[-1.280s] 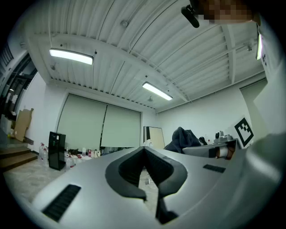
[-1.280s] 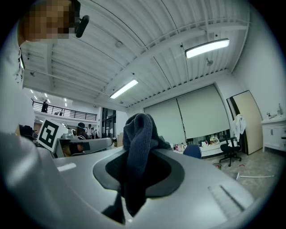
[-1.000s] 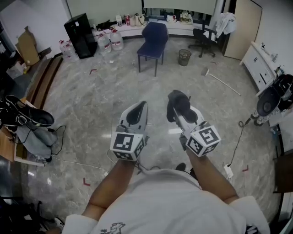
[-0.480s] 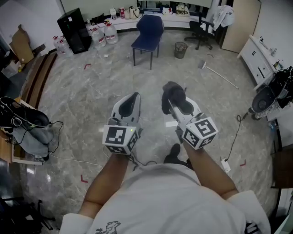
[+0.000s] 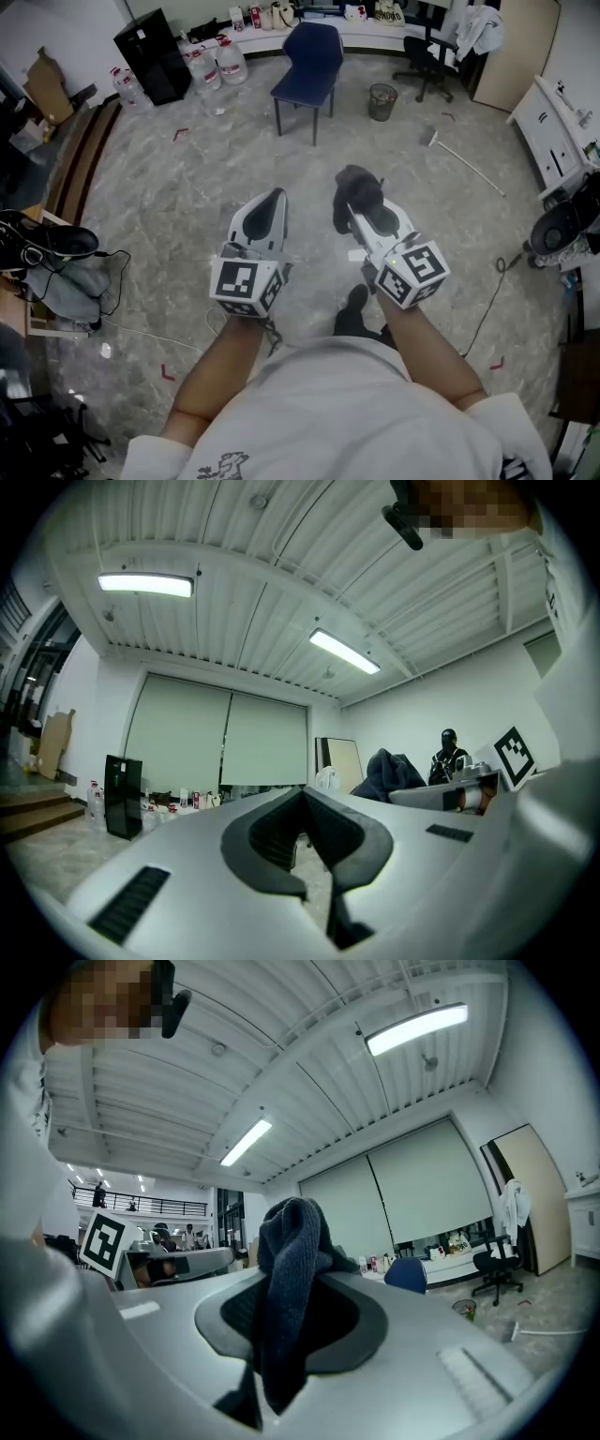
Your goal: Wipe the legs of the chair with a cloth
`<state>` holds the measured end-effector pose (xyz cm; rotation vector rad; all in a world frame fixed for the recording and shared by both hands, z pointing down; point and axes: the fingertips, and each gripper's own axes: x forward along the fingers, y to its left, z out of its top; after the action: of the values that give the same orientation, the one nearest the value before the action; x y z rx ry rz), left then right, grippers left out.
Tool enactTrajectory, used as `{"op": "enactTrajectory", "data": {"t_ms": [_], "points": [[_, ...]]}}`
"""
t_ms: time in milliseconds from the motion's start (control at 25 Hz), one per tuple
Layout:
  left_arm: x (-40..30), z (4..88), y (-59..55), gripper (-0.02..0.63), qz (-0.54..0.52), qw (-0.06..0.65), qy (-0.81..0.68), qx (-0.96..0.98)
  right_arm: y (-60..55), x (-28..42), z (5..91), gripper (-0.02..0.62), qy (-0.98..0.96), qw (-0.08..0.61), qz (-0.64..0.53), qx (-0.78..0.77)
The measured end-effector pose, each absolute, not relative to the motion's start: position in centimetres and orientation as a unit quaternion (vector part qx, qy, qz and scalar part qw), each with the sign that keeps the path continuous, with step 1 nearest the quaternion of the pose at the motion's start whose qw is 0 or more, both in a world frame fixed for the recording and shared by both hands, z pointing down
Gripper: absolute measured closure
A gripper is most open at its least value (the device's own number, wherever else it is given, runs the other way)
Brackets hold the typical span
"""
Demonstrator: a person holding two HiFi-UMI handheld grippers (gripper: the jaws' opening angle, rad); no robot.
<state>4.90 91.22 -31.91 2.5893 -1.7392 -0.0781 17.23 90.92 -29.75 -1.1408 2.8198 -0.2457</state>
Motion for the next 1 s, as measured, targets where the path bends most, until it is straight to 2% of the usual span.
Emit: {"op": "enactTrajectory", "data": {"t_ms": [440, 800, 1000], "points": [[11.5, -32.9, 69.7, 0.600, -0.019, 0.013, -0.583, 0.812, 69.0, 23.6, -31.0, 0.518, 0.939, 0.044, -0.088, -0.331], [9.4, -32.9, 57.4, 0.600, -0.039, 0.005, -0.580, 0.814, 57.6, 22.1, -30.7, 0.518, 0.939, 0.040, -0.074, -0.333], [5.9, -31.7, 44.6, 0.600, -0.054, 0.001, -0.560, 0.827, 46.4, 18.5, -29.5, 0.517, 0.934, 0.037, -0.049, -0.351]]}}
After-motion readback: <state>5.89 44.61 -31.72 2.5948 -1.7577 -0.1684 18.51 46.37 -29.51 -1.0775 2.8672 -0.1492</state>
